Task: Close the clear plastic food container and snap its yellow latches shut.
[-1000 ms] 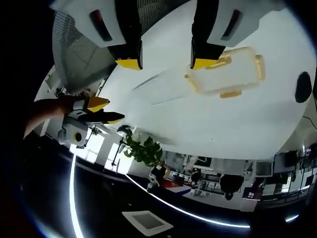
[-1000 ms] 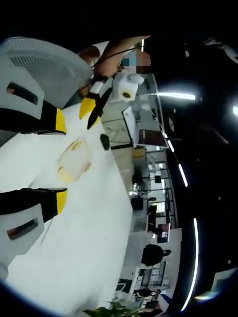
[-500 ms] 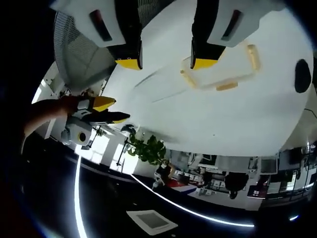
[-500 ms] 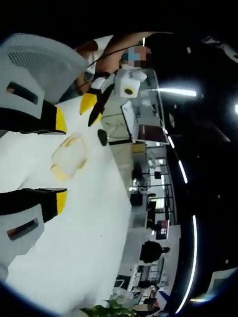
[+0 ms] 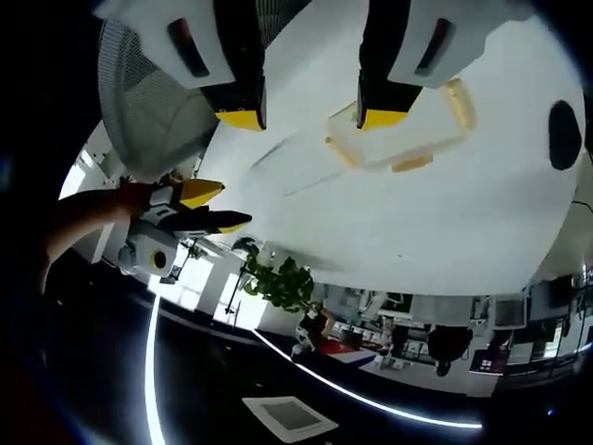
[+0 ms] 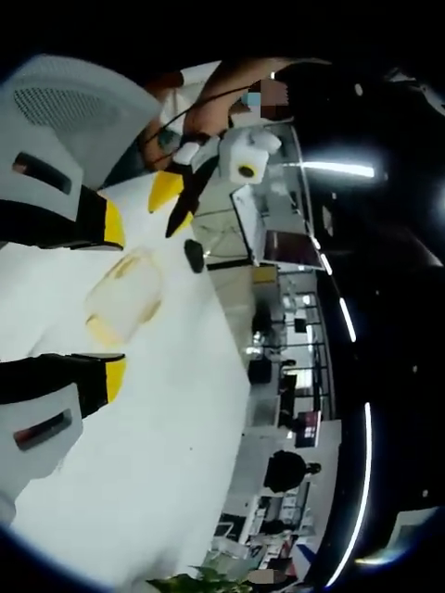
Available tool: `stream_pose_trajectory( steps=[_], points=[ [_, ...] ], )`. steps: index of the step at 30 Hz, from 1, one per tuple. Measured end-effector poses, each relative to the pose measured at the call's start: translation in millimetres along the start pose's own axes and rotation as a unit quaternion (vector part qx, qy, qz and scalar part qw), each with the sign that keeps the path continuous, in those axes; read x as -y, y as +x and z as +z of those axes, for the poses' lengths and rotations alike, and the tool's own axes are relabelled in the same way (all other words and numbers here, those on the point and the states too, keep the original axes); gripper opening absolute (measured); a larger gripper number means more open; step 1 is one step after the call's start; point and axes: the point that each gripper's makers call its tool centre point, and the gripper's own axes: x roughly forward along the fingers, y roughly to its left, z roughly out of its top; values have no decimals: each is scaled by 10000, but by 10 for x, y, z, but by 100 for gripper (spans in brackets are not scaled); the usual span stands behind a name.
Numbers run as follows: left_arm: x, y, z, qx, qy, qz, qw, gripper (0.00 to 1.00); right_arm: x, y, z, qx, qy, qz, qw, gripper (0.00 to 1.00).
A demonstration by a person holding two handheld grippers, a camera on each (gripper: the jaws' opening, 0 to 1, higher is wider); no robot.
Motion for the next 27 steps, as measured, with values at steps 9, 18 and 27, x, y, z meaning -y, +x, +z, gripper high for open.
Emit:
stream_pose_trajectory(
  steps=[9,18,27],
  points=[
    [-116,-77,-62,-128,242,-85,9996,47,-27,88,65,-27,-47,-133,9999,45],
    [-223,-146,-130,-169,149,-126,9997,49,-127,206,112,-96,-113,-111,9998,45],
    [-374,-169,-130,-220,211,-113,9995,49,-200,326,67,-193,-130,-41,9997,45]
  ],
)
